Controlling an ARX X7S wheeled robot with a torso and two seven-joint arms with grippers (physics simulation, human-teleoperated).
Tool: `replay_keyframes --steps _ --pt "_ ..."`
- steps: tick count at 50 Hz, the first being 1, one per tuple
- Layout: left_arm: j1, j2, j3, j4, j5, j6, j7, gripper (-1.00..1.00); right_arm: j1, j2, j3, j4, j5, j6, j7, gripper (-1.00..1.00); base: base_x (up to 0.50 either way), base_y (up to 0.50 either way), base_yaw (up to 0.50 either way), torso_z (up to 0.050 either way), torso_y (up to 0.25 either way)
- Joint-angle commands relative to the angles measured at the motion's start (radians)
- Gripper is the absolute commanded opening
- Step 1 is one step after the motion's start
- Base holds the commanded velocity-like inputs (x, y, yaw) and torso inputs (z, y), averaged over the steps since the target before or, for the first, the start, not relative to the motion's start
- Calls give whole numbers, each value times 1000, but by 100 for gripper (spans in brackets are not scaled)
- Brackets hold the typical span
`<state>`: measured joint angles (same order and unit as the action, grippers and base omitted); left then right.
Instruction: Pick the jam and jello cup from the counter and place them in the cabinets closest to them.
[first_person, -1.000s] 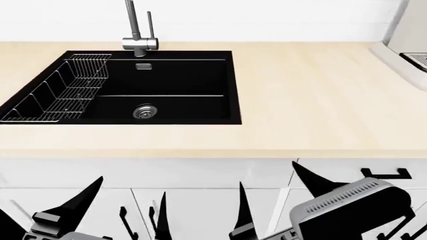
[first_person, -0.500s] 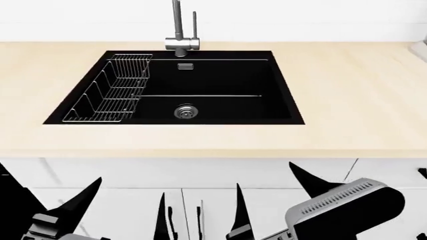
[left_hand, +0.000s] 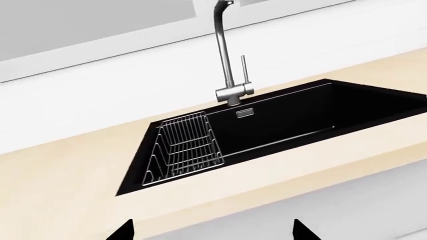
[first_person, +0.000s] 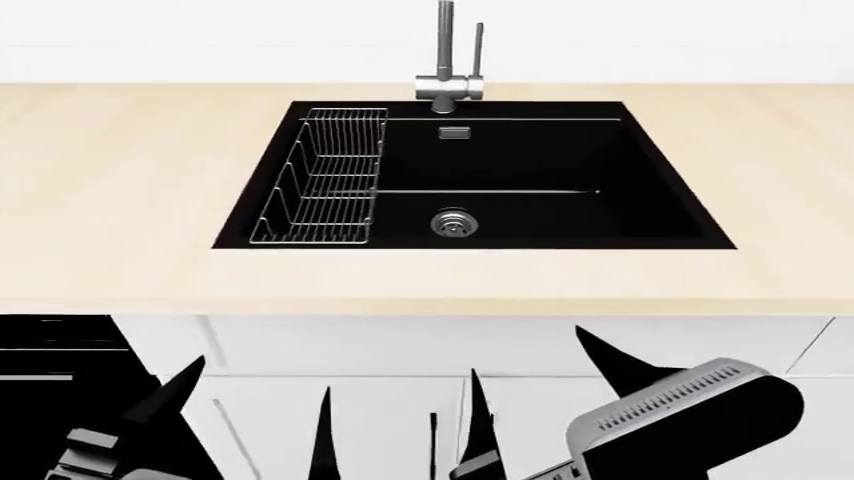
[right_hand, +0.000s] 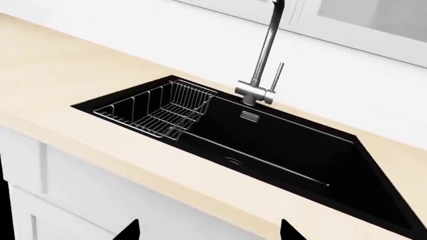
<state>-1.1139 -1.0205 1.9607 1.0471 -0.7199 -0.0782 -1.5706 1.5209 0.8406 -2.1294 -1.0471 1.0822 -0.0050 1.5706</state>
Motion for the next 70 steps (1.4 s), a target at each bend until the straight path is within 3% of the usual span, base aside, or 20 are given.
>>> replay_keyframes --steps 1,70 --pt "-8 3 1 0 -6 1 0 100 -7 -2 9 0 4 8 0 100 -1 500 0 0 0" --pt "-32 6 10 0 -26 3 0 100 -55 -13 62 0 15 41 0 100 -2 500 0 0 0"
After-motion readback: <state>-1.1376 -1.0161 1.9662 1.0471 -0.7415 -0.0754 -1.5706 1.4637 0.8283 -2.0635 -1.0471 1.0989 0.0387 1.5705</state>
